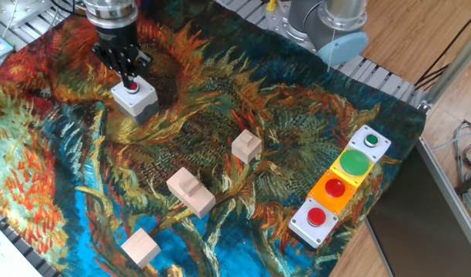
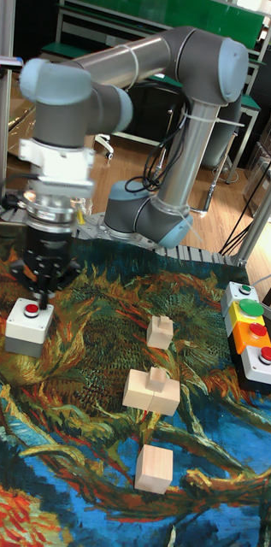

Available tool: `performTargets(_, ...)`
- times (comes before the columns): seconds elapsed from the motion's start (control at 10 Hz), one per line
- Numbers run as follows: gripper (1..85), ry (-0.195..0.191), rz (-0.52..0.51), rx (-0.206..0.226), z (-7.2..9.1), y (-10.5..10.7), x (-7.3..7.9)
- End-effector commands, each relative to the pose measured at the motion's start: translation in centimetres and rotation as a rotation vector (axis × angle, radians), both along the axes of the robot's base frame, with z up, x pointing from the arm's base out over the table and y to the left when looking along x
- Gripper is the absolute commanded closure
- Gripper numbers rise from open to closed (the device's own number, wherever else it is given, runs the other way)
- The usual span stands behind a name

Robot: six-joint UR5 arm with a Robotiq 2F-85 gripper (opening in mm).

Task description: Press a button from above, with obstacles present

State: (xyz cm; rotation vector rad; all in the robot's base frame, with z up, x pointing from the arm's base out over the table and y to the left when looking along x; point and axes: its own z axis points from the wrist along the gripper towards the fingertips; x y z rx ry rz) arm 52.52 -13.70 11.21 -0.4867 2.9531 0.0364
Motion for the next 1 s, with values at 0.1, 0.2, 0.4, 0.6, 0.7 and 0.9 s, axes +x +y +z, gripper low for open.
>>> performTargets(0.1, 84.3, 0.013, -0.032, -0.053, -1.2, 4.9, 0.8)
performTargets(0.2, 84.3, 0.026, 0.004, -0.093, -1.2, 4.0, 0.5)
performTargets(0.4, 84.0, 0.07, 0.078, -0.124, -1.3, 3.3, -0.7)
performTargets(0.6, 78.3, 0.027, 0.104, -0.075, -1.4, 4.8, 0.5)
performTargets(0.7, 77.0, 0.014, 0.096, -0.067, -2.1, 6.0, 1.5)
performTargets(0.9, 77.3, 0.002, 0.059, -0.057, -3.1, 9.1, 3.4)
